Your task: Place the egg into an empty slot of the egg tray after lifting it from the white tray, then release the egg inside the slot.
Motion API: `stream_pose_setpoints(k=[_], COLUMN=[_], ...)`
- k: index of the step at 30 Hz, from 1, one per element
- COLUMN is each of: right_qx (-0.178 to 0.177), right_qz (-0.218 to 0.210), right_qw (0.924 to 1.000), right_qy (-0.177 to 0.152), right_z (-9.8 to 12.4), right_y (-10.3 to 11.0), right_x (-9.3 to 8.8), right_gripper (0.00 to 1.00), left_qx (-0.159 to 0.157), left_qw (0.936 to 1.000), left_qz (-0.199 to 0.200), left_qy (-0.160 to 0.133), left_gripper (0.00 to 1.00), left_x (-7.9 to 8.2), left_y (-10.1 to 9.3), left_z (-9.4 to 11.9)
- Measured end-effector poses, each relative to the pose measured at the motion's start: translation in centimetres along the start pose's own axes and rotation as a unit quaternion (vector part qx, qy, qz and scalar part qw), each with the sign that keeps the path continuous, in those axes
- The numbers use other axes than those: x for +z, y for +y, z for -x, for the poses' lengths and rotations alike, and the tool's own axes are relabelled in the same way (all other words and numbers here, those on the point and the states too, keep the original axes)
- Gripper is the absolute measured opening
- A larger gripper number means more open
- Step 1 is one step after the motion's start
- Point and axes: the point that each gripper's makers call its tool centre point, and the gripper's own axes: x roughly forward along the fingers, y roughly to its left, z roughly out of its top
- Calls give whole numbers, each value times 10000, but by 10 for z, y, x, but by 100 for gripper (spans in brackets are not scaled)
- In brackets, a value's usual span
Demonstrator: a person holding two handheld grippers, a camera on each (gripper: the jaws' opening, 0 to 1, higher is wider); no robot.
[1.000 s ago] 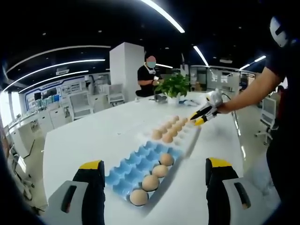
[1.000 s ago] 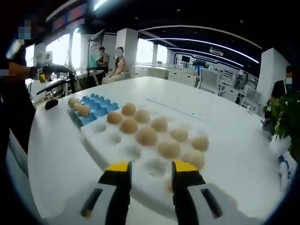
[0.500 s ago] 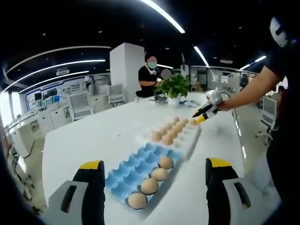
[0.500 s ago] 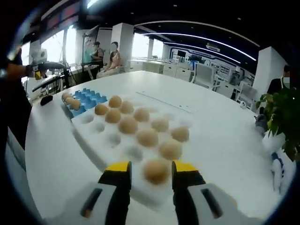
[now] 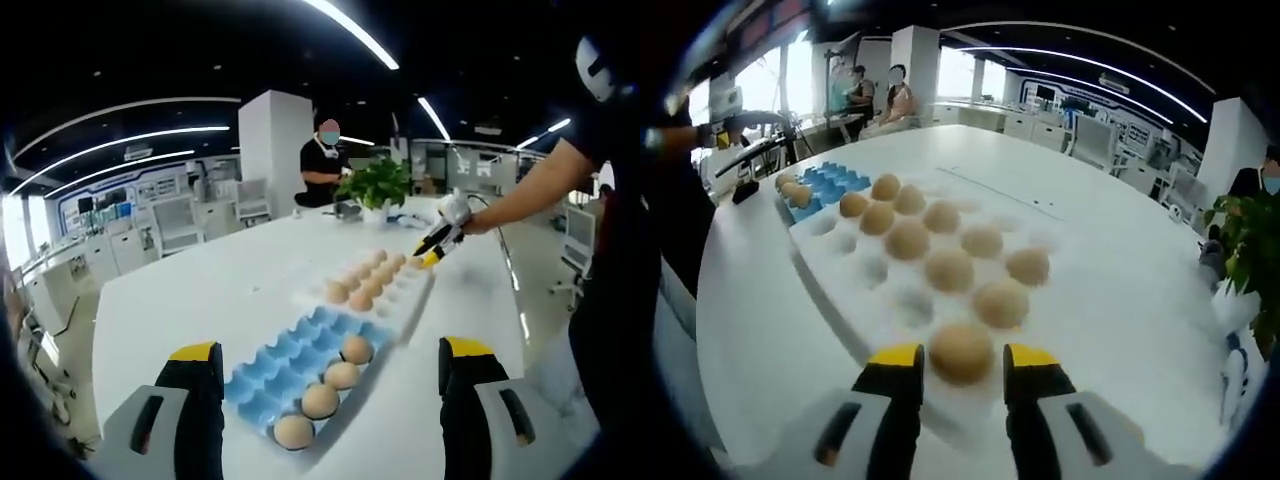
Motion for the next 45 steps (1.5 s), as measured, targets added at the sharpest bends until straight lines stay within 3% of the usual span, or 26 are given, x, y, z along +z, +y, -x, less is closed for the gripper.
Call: stream_pose_setpoints(k=[8,28,35,45], right_qx=[399,329,288,353], right_qz=[-110,-89,-166,40], right_qw=[9989,9991,9994,9993], right_qy=[232,258,110,-137], right_z=[-5,-1,5,7], right_y=[3,1,2,15], right_x=[-3,0,8,34], right_gripper=[29,27,27,27], left_qx=[70,22,11,3], left_qw=[10000,10000,10000,10000], left_qz=[41,48,50,40], left_qy=[33,17,3,-29], left_gripper=[91,91,91,91], left_x=[-3,0,0,0], left_y=[0,-1,0,0], left_z=[1,-9,-9,-6])
